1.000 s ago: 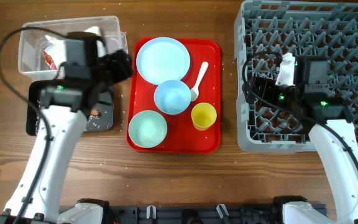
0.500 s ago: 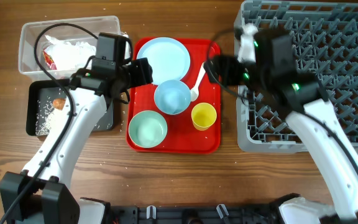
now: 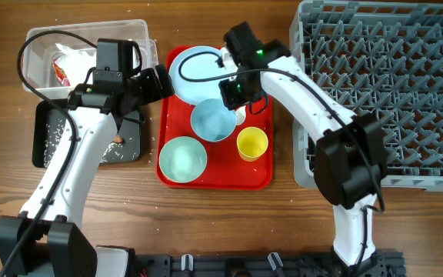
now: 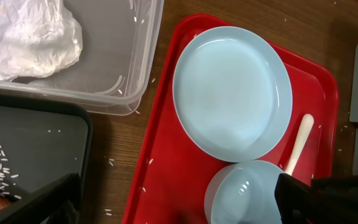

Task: Sort waste into correct bins and load items into the dishwasher rack
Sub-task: 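Grasp the light-blue bowl with the right gripper and lift it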

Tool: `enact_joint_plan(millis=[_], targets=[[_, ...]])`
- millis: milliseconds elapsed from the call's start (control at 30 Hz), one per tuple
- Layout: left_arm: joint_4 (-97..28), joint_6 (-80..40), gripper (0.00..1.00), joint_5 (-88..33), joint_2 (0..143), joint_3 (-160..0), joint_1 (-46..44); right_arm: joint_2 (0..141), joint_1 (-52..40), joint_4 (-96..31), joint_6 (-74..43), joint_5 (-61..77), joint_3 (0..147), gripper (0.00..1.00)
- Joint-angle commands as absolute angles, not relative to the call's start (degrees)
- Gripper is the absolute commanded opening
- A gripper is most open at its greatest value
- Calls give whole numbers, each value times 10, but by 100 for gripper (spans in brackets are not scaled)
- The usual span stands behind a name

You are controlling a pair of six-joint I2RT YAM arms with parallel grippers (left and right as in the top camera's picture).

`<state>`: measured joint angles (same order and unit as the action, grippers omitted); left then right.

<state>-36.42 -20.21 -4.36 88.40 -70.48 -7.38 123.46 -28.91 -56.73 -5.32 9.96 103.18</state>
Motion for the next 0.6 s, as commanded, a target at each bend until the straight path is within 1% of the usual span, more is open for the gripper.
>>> enact_joint_plan(millis=[0,100,167,200,233,267,300,400,467,567], targets=[[-369,-197,100,-36,881,-712,-71,1259,-294,-557,-30,83,1027,35],[-369,-197,100,-36,881,-712,-71,1275,-294,-547,-30,72,1013,34],[-369,-197,100,-36,881,-712,-71,1277,-294,-536,-30,72,1013,22],[-369,-197,100,-36,881,-712,-71,1277,-294,-529,-30,72,1013,18],[-369,-197,100,-36,881,-712,-71,1278,-293,-523,-30,72,1009,18],[-369,-197,100,-36,881,-712,-71,1278,-292,-519,-30,72,1007,8],[-369,-197,100,-36,881,-712,-71,1277,-290,-518,-30,73,1007,4],[-369,-197,100,-36,881,-712,-71,1260,-279,-521,-51,96,1034,4],[-369,-197,100,-36,881,-712,-71,1223,-254,-524,-64,125,1071,4],[-369,-197,100,-36,881,-712,-71,1148,-196,-553,-66,115,1120,4]])
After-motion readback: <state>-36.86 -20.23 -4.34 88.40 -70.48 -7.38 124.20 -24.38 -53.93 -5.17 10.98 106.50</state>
